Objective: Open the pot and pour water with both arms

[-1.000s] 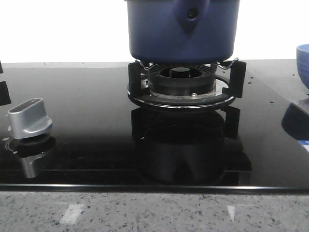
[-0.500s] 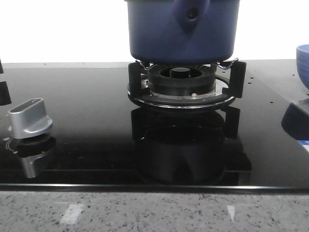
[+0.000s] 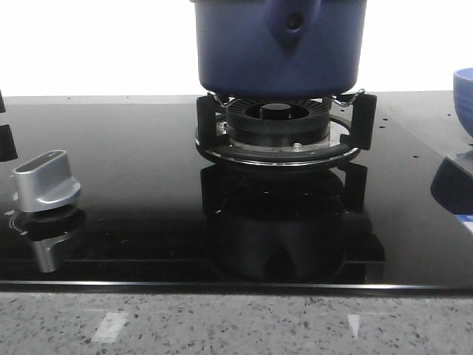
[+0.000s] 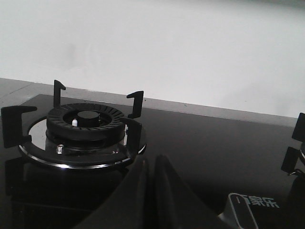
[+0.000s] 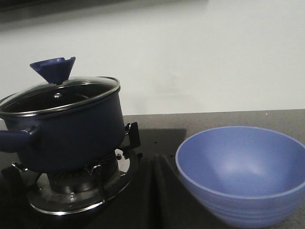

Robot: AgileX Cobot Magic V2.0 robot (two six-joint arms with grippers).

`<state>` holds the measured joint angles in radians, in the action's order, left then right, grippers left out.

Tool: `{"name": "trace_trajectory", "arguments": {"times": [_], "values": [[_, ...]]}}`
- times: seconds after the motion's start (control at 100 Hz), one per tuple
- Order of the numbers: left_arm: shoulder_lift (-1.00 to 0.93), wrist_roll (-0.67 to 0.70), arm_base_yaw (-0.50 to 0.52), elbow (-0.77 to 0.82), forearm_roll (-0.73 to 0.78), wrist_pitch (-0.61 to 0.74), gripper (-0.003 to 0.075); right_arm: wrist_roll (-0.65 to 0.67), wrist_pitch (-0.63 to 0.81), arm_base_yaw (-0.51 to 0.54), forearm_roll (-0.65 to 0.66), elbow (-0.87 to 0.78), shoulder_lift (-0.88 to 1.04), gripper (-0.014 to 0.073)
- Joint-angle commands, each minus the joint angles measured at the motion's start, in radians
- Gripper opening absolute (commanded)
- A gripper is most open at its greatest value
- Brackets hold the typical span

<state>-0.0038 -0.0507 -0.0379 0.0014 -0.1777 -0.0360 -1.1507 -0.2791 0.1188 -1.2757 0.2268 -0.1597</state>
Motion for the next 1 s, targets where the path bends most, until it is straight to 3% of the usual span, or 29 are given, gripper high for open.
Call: {"name": "trace_trajectory", "arguments": {"times": [0.0,0.16,0.23,0.3,0.42,0.52,0.67,0.74,0.8,0.99], "values": [[-0.028,0.009,-0.006,0.031,-0.001,0.074,-0.002,-0.009,0.027,-0.001,-0.022,0.025,-0.007,-0.0053],[-0.028,0.009,-0.006,0.031,-0.001,0.074,-0.002,-0.005,0.069,-0.001,0.017,0.025,-0.007,-0.0053],[-0.028,0.009,-0.006,0.031,-0.001,0.074,-0.002,0.109,0.087,-0.001,0.146,0.023,-0.018,-0.0053],[-0.028,0.009,-0.006,0.031,-0.001,0.074,-0.002,0.383,0.136,-0.001,0.402,0.016,-0.031,-0.0053],[-0.028,0.009,-0.006,0.031,-0.001,0.074,-0.002,0.926,0.201,-0.001,0.955,-0.01,-0.06,-0.0053],[-0.028,0.009,-0.006,0.031,-0.001,0.074,-0.002,1.166,0.264,-0.001,1.221,-0.067,-0.061,-0.0053],[-0.028,0.009,-0.006,0.031,-0.001,0.074,-0.002,1.221,0.368,-0.001,1.253,-0.221,0.042,-0.0053],[-0.028,0.009,-0.006,0.031,-0.001,0.074,-0.002,1.251,0.348,-0.001,1.253,-0.268,0.125,-0.0053],[-0.028,0.009,-0.006,0.031,-0.001,0.074,-0.002,1.251,0.241,-0.001,1.276,-0.264,0.198,-0.0053],[-0.026,0.009,-0.006,0.031,-0.001,0.074,-0.002,1.251,0.217,-0.002,1.289,-0.266,0.19,-0.0053]]}}
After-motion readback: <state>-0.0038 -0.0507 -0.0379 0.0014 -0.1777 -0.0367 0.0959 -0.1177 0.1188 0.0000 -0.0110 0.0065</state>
